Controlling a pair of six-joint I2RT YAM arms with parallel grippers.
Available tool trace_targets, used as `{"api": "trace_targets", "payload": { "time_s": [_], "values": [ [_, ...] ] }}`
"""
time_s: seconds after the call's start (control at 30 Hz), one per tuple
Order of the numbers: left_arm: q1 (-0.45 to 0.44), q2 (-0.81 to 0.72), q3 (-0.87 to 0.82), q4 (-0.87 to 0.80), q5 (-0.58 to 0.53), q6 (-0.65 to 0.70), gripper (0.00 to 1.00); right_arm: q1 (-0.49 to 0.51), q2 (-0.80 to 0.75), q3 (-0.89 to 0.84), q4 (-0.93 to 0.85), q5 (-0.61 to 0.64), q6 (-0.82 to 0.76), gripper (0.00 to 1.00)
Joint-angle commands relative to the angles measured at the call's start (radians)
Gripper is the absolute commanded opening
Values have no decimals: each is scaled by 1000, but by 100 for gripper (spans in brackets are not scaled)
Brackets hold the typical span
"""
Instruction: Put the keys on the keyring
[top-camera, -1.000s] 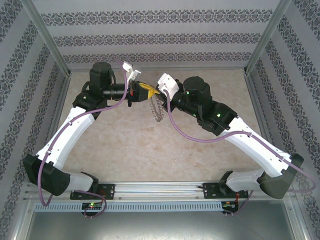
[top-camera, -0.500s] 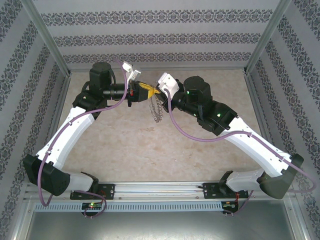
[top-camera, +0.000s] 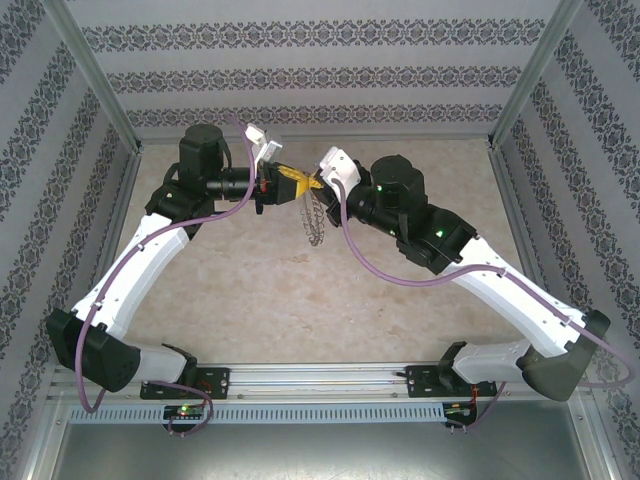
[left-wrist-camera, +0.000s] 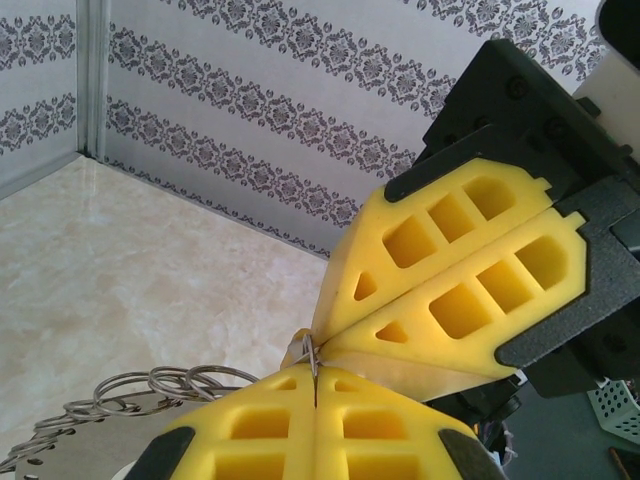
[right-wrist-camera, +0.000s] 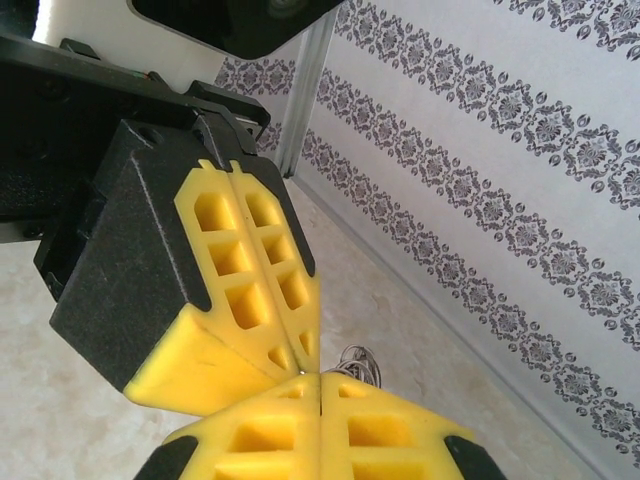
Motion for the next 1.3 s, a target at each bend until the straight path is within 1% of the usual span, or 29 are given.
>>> {"api": "trace_targets", "payload": {
  "time_s": [0.0,0.23,0.43,0.67,0.87,1.0,1.27],
  "values": [
    [-6,-21,-4,12,50,16,0,-9,-41,-15,90,-1,35,0],
    [-6,-18,-2,16,54,16,0,-10,-45,-19,104,24,32,0],
    [-6,-25,-10,23,51,10,0,-10,-16,4,106,18,28,0],
    [-6,-31,-14,18,46,15,0,-10,-32,-5,80,-9,39,0],
    [-3,-28,-5,0,43,30,0,-16,-70,-8,11,-78,62,0],
    [-5,-25,-2,0,46,29,0,-19,-88,-25,-5,-73,78,0],
    [-4,-37,-13,6,51,23,0,-16,-50,-7,15,-81,84,0]
  ]
}}
